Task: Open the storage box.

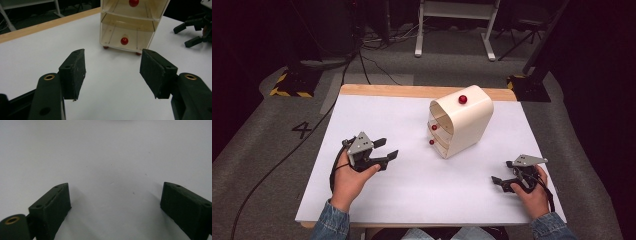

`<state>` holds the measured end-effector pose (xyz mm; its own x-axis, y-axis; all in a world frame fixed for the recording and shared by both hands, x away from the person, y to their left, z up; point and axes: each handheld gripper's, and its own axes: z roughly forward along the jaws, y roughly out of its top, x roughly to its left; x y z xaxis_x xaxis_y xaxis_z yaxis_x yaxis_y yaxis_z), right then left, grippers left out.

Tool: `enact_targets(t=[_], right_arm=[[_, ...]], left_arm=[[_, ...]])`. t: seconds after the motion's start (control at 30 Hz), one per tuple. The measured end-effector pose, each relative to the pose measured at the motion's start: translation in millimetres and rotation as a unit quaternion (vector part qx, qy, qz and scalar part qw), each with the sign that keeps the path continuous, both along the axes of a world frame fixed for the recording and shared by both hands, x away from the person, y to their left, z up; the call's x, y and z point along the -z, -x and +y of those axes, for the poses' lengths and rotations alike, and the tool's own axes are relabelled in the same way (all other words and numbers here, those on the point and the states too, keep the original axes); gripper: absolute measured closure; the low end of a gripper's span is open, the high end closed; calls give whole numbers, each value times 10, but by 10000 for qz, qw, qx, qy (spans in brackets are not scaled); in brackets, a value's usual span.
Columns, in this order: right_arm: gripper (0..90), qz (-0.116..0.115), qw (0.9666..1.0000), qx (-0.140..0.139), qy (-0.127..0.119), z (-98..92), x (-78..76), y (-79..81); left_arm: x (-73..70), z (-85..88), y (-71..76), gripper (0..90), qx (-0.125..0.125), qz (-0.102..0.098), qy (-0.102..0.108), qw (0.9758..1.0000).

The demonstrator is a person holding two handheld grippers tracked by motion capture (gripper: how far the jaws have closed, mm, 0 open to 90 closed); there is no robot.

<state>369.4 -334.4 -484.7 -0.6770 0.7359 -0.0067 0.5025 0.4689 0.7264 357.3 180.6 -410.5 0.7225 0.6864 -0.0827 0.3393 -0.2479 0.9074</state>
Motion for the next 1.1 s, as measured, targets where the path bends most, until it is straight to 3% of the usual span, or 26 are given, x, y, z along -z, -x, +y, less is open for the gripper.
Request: enact_targets(t=[0.1,0.2,0.47,0.77,0.97,1.03,1.1], right_arm=[[94,0,10000,0,-6,-1,1,0],[94,0,10000,3,-8,-1,1,2],[94,-6,10000,2,-9,0,2,4],[95,-6,10000,2,-11,0,3,4],[95,-8,10000,3,-10,1,3,5],[95,-6,10000,3,-5,1,2,5],[95,-7,10000,2,-8,1,2,4]], left_arm=[[-13,-63,-58,376,-3,-11,95,10000],[-30,-166,-126,376,-103,-135,-123,9998],[-93,-365,-317,373,173,-215,-96,9996],[-25,-564,-571,361,429,2,-147,9990],[96,-653,-722,372,455,163,51,9988],[166,-702,-773,375,556,172,301,9979],[200,-726,-795,375,604,136,375,9974]])
